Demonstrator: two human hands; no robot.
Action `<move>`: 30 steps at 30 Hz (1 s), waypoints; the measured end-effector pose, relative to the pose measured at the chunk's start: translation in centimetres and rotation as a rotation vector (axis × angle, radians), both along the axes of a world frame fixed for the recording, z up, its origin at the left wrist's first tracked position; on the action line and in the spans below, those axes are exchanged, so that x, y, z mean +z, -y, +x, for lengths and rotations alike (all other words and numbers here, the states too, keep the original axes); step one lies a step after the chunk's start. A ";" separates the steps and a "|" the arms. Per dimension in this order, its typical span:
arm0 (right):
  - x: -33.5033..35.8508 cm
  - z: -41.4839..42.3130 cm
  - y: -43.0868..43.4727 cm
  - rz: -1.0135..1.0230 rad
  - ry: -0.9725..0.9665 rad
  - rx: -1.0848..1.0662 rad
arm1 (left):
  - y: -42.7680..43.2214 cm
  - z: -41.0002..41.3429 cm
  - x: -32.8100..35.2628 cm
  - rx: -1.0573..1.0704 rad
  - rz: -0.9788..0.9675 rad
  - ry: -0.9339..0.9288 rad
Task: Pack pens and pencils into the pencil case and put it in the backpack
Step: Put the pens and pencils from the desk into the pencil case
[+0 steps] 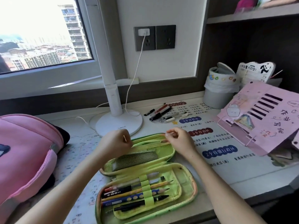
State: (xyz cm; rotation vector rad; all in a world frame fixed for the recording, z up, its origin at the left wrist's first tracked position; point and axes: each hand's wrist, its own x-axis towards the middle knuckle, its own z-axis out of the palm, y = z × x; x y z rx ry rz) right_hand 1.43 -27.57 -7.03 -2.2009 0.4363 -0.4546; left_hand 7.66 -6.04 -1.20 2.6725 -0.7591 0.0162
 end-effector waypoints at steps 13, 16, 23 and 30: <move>-0.7 0.4 0.5 0.058 -0.031 0.026 | 9.8 -0.9 -1.1 -0.270 0.218 0.112; -0.9 0.5 0.6 0.057 -0.051 0.036 | 10.6 -0.3 -1.5 -0.298 0.310 0.078; -0.9 0.5 0.5 0.062 -0.054 0.029 | 10.0 -0.6 -1.6 -0.416 0.387 0.104; -0.9 0.5 0.4 0.055 -0.047 0.010 | 10.1 -1.3 -2.1 -0.406 0.419 0.196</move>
